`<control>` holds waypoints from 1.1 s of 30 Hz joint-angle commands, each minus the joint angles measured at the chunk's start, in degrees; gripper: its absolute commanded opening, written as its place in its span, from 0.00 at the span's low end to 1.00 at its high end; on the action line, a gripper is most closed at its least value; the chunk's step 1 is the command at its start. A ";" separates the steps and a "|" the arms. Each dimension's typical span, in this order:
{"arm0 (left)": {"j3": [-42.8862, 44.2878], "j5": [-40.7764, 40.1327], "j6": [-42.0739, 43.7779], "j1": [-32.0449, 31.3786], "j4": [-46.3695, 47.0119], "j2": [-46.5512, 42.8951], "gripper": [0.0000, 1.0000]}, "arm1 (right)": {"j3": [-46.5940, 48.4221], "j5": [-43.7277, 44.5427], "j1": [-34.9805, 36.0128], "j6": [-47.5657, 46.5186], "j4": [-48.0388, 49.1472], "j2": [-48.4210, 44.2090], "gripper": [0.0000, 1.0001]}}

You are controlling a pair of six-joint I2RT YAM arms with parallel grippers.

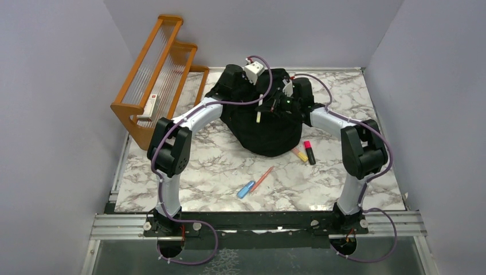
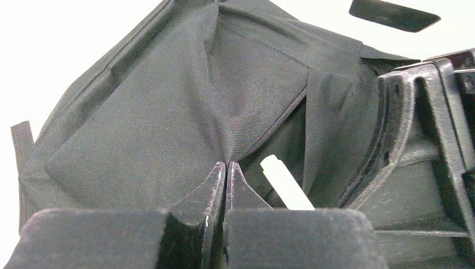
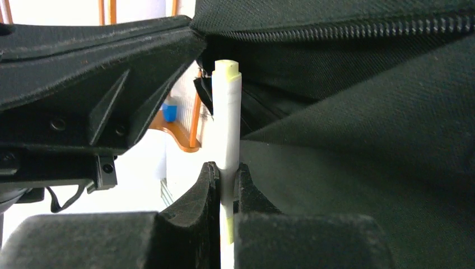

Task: Pack the student bag
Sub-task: Place the stationery in the student bag.

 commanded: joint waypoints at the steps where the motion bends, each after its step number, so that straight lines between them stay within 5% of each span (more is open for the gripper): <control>1: -0.71 2.37 -0.79 -0.17 3.52 -4.45 0.00 | 3.33 -2.50 -0.38 3.70 3.03 2.72 0.01; 17: -0.80 2.94 -1.32 -0.92 3.82 -4.69 0.00 | 5.74 -3.13 -1.27 8.41 4.70 6.92 0.01; 33: -1.53 2.05 0.68 -2.33 2.67 -6.02 0.00 | 6.91 9.16 -2.19 19.77 13.35 11.16 0.01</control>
